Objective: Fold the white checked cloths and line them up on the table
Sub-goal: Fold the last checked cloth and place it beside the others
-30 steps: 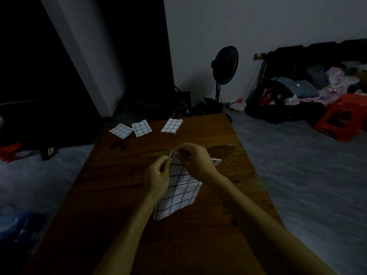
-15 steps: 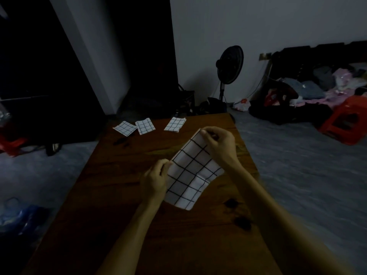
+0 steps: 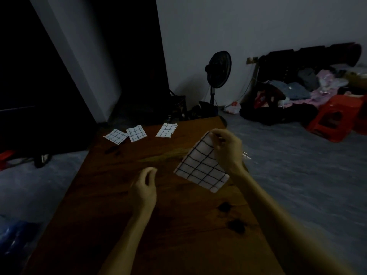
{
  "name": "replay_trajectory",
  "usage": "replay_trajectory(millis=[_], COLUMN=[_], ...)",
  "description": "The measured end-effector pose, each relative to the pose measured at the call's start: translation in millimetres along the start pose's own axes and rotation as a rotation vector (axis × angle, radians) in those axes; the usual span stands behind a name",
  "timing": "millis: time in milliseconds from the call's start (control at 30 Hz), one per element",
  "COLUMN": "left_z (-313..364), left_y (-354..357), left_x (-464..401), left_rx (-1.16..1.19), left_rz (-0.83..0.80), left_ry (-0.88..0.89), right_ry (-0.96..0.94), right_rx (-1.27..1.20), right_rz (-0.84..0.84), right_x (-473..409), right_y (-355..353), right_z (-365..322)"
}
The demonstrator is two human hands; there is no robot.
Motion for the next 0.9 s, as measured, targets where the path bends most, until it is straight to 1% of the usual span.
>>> replay_trajectory(millis=[67, 133, 200, 267, 333, 400, 467, 533, 600, 700, 767, 833, 900], left_z=[28.1, 53.3, 67.3, 71.3, 66.3, 56.3, 41.9, 26.7, 13.2, -12.0, -34.9, -50.2, -50.8], left_y=[8.6, 16.7, 23.8, 27.0, 26.1, 23.2, 23.1, 26.7, 29.8, 27.2, 24.4, 20.5, 19.8], left_x=[-7.8, -15.3, -19.0, -18.1, -15.2, -12.1, -9.1, -4.3, 2.4, 11.2, 15.6, 22.8, 25.6], left_rx=[0.048, 0.024, 0.014, 0.091, 0.164, 0.157, 0.143, 0.125, 0.101, 0.064, -0.012, -0.089, -0.062], left_rz=[-0.106, -0.195, -0.267, -0.308, -0.266, -0.213, -0.206, -0.222, -0.239, -0.272, -0.265, -0.267, -0.237], left_ry=[0.115, 0.239, 0.313, 0.297, 0.255, 0.236, 0.171, 0.089, 0.043, -0.034, -0.044, -0.095, -0.167], right_ry=[-0.086, -0.163, -0.216, -0.256, -0.257, -0.212, -0.162, -0.184, -0.234, -0.231, -0.186, -0.215, -0.267], right_rx=[0.053, 0.099, 0.112, 0.084, 0.056, 0.003, -0.052, -0.024, 0.02, 0.039, -0.001, -0.004, 0.046], right_rz=[-0.082, -0.163, -0.251, -0.306, -0.314, -0.265, -0.212, -0.211, -0.171, -0.048, 0.055, 0.131, 0.101], right_x=[10.3, 21.1, 31.9, 40.3, 43.5, 42.8, 38.3, 32.6, 28.1, 17.7, 4.2, -11.4, -20.1], right_y=[12.6, 25.6, 36.8, 44.1, 46.1, 43.4, 39.3, 37.5, 35.2, 23.7, 9.2, -4.1, -9.2], right_z=[-4.8, -9.9, -14.0, -15.7, -16.9, -19.0, -23.4, -29.5, -33.8, -36.5, -38.5, -41.9, -45.0])
Point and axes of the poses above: each hand's wrist, its own x-axis away from the middle knuckle, its own y-axis out of the palm, z = x × y, the point moved 2 cm from there along -x, towards the middle knuckle, and after that the axes turned 2 degrees about -x, right-handed, at the moved point
